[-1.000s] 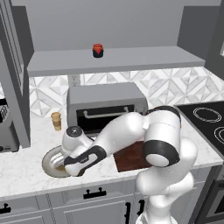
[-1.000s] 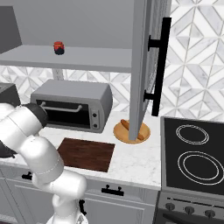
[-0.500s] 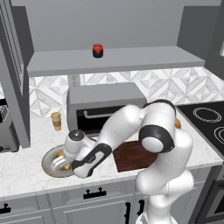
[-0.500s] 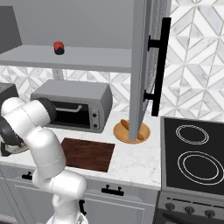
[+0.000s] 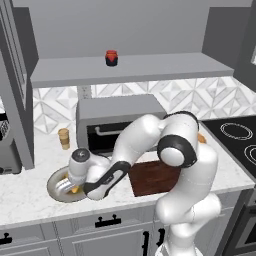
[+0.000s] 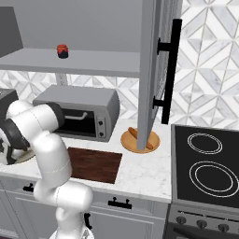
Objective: From the different types of pastries on the counter, select a croissant and place it on the cutting board. Then retrieve a jar of jam from the cabinet and place it alongside the croissant on the cutting board.
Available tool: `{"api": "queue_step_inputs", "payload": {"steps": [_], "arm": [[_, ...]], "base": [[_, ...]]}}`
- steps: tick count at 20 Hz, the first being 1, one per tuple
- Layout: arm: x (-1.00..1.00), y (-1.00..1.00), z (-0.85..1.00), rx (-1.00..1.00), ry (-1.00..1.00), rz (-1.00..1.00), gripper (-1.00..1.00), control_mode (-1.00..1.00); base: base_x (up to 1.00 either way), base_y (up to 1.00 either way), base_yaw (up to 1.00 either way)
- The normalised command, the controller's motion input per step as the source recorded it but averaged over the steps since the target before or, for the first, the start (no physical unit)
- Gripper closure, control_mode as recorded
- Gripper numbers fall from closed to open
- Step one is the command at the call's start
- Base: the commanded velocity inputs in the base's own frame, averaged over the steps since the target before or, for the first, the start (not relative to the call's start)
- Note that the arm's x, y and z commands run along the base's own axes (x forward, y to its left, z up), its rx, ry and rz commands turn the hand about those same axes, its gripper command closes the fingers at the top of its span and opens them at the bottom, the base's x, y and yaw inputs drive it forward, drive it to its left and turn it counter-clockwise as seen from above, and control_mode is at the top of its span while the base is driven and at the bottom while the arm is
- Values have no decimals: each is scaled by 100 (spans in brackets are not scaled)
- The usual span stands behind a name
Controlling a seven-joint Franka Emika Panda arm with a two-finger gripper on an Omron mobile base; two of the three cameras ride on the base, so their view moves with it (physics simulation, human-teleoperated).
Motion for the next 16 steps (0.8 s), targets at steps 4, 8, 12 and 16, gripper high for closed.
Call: {"api": "queue_step_inputs", "payload": {"steps": [4, 8, 12, 16], "arm": [[0, -15, 74, 1, -2, -1, 100, -100], [0, -32, 100, 4, 0, -2, 100, -100], [0, -93, 91, 5, 3, -7, 100, -100], [-8, -100, 59, 5, 2, -3, 100, -100]], "base": [[0, 0, 0], [0, 0, 0], [0, 0, 0], [0, 0, 0]]}}
